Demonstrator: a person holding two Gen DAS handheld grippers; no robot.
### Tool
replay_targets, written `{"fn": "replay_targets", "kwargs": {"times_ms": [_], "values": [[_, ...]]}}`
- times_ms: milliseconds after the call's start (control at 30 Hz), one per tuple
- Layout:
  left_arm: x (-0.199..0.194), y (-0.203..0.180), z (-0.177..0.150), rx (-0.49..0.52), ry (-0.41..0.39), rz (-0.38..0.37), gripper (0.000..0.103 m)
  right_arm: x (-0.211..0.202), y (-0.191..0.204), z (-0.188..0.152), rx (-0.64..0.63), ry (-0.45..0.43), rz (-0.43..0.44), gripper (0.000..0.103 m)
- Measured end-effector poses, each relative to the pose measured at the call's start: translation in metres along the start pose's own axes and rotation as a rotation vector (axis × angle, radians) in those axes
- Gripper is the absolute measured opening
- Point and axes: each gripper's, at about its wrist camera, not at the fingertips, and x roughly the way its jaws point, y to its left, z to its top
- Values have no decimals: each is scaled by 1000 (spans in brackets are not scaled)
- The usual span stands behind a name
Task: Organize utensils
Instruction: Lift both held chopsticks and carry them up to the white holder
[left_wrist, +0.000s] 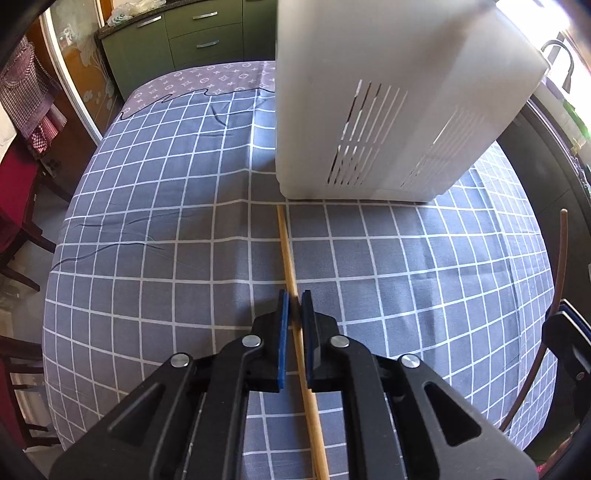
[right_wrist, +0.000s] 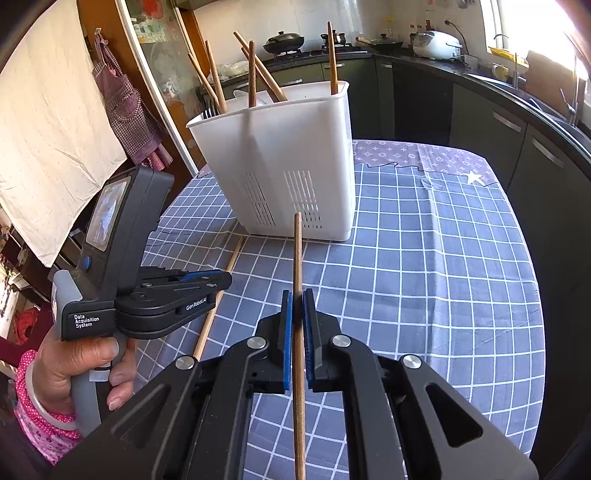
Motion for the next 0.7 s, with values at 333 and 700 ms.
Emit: {"fn": "replay_targets", "kwargs": {"times_ms": [333,700], "values": [[-88,8,-15,28,-217,-47,6,-46,0,4,12,-99,29,6],[-174,7,-44,75,-438,-69,6,-79,12,2,-17,-162,44,6]]}}
